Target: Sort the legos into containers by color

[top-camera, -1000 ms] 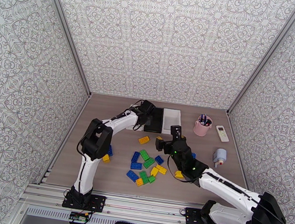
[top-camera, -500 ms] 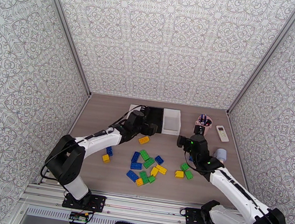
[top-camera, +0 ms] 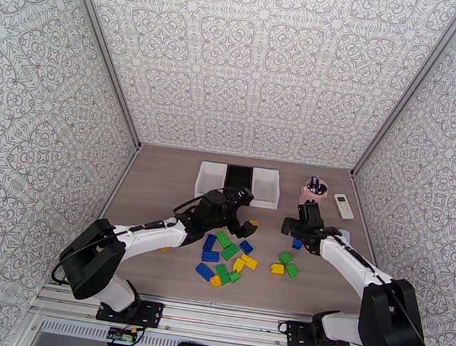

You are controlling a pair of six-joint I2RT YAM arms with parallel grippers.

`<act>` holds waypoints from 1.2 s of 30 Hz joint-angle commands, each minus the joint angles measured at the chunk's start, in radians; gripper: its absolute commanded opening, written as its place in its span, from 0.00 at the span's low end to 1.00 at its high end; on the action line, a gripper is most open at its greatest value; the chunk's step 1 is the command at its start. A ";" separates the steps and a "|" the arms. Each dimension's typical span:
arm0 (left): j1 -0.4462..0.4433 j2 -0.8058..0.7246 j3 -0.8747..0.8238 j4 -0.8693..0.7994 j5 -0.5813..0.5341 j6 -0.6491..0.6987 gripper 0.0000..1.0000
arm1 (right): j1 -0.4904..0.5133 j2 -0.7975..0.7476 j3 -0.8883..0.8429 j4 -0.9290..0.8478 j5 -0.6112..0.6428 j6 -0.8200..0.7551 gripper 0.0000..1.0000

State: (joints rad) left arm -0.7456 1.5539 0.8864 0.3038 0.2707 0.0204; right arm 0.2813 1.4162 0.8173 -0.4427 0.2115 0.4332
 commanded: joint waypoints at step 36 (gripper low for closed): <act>0.032 -0.084 -0.072 0.062 0.105 0.040 1.00 | 0.090 0.098 0.104 -0.043 -0.024 0.052 0.21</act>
State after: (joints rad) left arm -0.7261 1.5074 0.8383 0.3672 0.3733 0.0536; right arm 0.3275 1.5330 0.8692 -0.5087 0.1650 0.4854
